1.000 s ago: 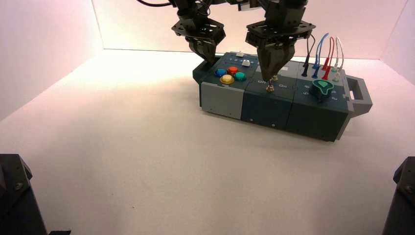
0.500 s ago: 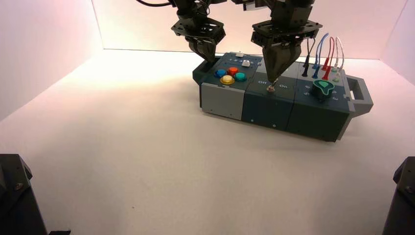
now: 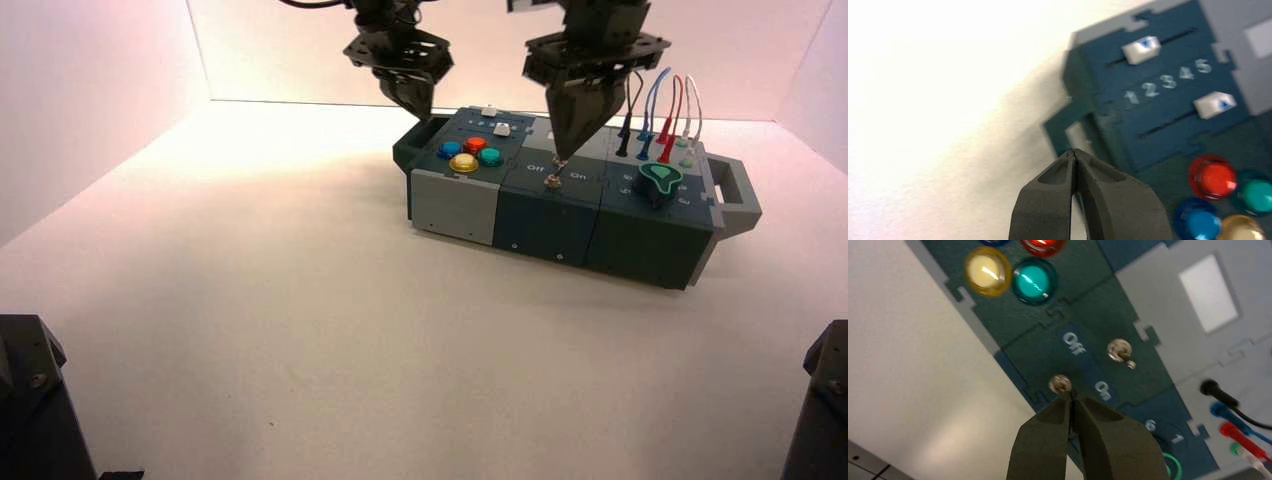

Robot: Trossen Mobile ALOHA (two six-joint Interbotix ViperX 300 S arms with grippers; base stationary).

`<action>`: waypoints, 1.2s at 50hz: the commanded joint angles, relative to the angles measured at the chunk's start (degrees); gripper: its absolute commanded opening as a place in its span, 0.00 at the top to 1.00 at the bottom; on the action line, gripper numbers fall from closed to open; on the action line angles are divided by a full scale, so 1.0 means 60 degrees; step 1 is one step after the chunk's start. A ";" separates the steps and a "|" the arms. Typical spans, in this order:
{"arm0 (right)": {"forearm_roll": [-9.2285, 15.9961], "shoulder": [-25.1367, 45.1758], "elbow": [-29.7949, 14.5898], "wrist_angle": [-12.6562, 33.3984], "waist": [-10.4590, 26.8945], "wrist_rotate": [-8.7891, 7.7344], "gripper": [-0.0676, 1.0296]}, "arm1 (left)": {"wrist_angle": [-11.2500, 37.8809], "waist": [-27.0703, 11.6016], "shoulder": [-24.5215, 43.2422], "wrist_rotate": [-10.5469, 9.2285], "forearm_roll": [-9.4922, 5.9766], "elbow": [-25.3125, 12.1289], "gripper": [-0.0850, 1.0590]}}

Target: Flip the bottom switch on with the right gripper.

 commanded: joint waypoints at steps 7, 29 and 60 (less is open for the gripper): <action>-0.0015 -0.0981 -0.0220 -0.0205 -0.0264 0.0000 0.96 | -0.0088 0.0132 -0.0469 0.0044 -0.0015 -0.0366 0.95; 0.0059 -0.1846 -0.0088 -0.0747 -0.0264 0.0029 0.96 | -0.1494 0.0381 -0.2139 -0.0088 0.0015 0.0776 0.95; 0.0264 -0.1978 -0.0015 -0.1011 -0.0278 0.0059 0.96 | -0.1802 0.0615 -0.2930 -0.0103 0.0029 0.1655 0.95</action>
